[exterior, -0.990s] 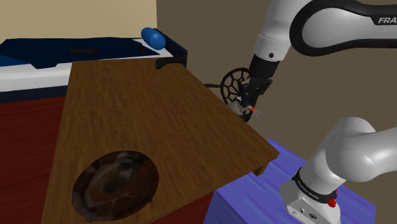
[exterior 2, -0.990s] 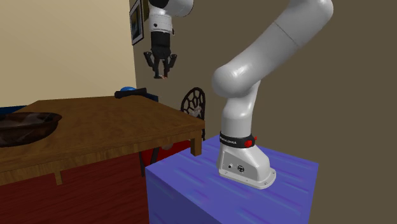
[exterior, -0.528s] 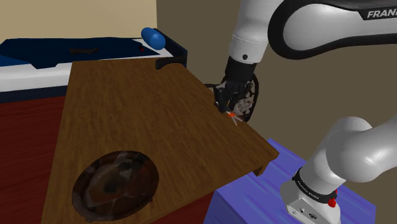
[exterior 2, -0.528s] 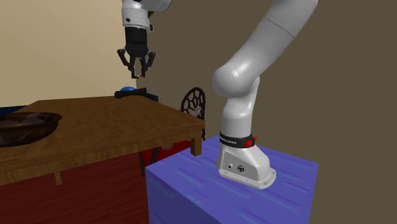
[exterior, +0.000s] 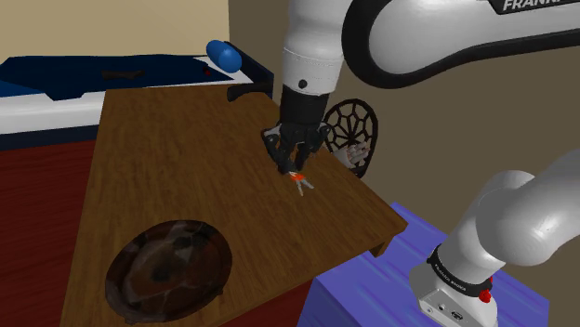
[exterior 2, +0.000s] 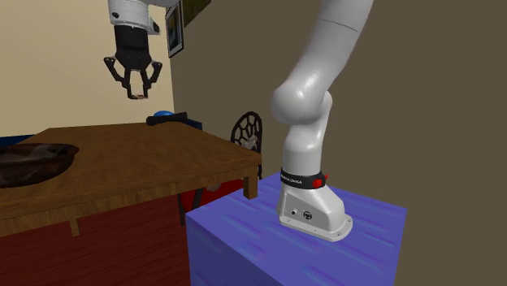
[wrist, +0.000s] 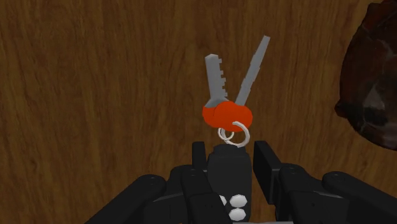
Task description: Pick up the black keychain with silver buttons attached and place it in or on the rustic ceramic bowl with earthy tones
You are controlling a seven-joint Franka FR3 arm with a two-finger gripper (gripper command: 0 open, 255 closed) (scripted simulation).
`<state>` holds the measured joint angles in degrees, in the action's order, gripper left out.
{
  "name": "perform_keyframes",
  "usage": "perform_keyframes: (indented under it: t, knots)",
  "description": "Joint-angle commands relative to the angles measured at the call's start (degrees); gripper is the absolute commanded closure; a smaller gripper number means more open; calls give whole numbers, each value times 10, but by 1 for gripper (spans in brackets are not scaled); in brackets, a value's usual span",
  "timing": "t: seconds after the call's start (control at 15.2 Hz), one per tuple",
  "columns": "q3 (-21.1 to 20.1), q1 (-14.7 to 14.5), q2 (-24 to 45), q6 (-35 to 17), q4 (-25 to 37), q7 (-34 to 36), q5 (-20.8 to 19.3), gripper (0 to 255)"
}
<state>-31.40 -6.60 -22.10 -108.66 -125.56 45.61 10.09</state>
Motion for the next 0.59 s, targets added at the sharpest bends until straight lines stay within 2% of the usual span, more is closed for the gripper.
perform_keyframes:
  t: [0.0, 0.26, 0.53]
  knots:
    - [-25, 2, 35, -3, 32, 32, -11, 255]
    - [-78, 6, 125, 0, 115, 104, -58, 255]
    - [-122, -8, 232, 16, 212, 186, -132, 255]
